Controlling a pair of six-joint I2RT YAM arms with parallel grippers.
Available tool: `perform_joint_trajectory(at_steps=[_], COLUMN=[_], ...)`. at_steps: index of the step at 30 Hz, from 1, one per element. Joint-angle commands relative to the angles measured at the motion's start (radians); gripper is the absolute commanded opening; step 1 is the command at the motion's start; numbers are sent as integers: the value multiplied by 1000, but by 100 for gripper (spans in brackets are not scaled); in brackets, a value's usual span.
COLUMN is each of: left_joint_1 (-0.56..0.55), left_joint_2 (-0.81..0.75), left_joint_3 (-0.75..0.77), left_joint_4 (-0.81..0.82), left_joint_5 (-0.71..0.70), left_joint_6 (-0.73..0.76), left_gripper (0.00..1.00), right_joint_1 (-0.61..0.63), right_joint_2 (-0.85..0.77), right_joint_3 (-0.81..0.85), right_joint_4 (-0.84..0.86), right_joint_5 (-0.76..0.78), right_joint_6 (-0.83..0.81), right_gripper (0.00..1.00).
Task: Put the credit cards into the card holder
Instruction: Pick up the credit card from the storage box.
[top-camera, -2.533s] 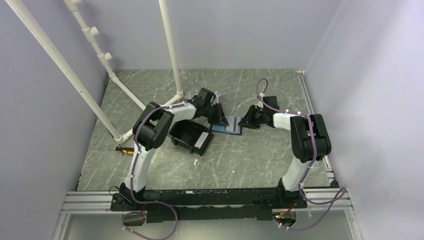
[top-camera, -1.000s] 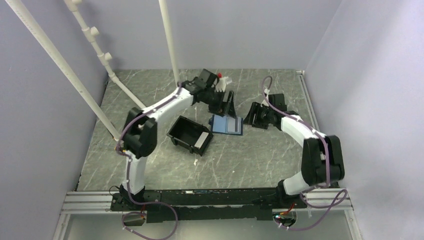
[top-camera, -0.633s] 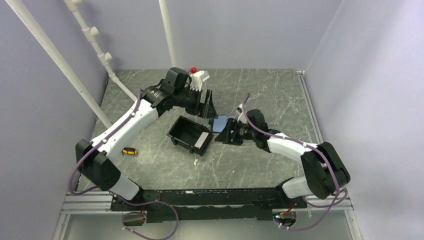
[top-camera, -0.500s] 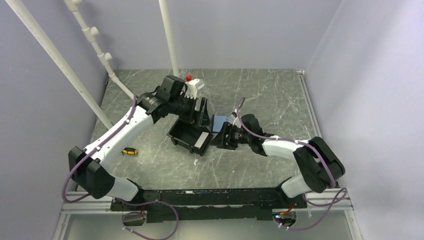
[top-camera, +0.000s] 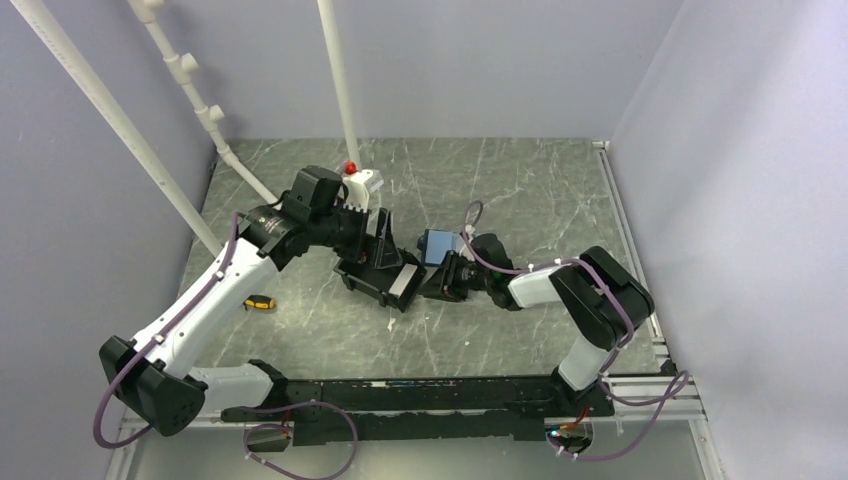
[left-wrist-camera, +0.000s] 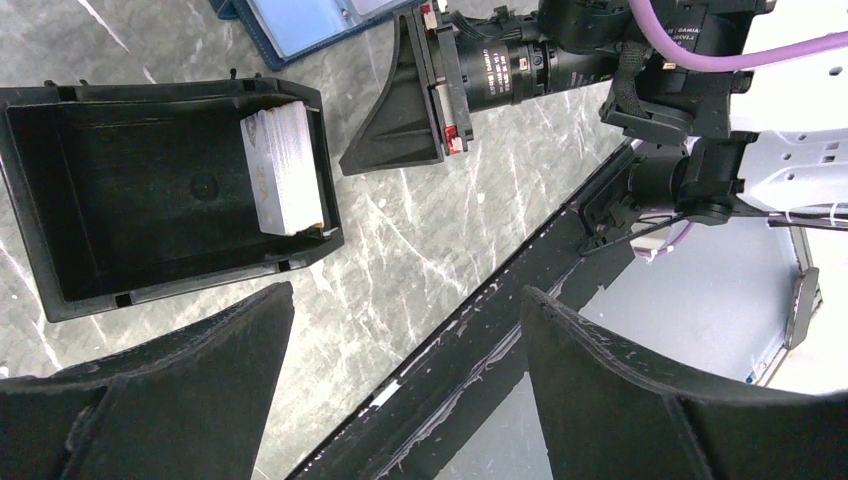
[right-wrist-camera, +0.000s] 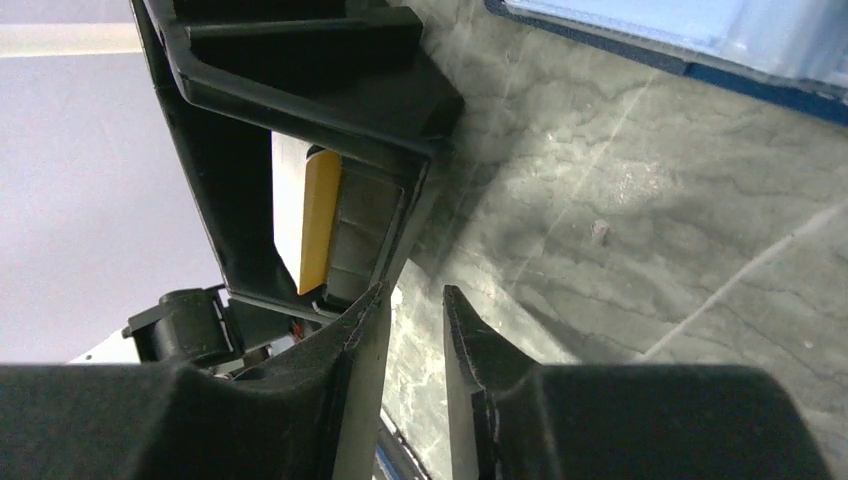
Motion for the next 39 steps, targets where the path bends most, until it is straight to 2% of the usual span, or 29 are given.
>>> perform_joint_trajectory(at_steps=[1,13,22,29,32,39], left_joint_1=[5,28,195,267,273,274], left_joint_2=[-13,-14,10,88,133,276], left_joint_3=[15,-26,-108,-130,-121,-103], left_joint_4=[-7,-24,-6,51,75,125], left_joint_5=[-17,-39,23,40,27,21], left_joint_6=[27,36,36,54,76,123], left_gripper=[88,88,92,93,91,90], right_joint_1=[9,42,85,106,106,80], right_joint_2=[18,121,212,285,285,173], right_joint_3=[52,159,290,408,437,416], right_joint_4=[63,79,76,49,0,-200], right_joint_5=[12,-10,-22,-37,-43,6], right_joint_6=[2,17,31,24,-4,-153], right_gripper=[28,20,19,19,22,33])
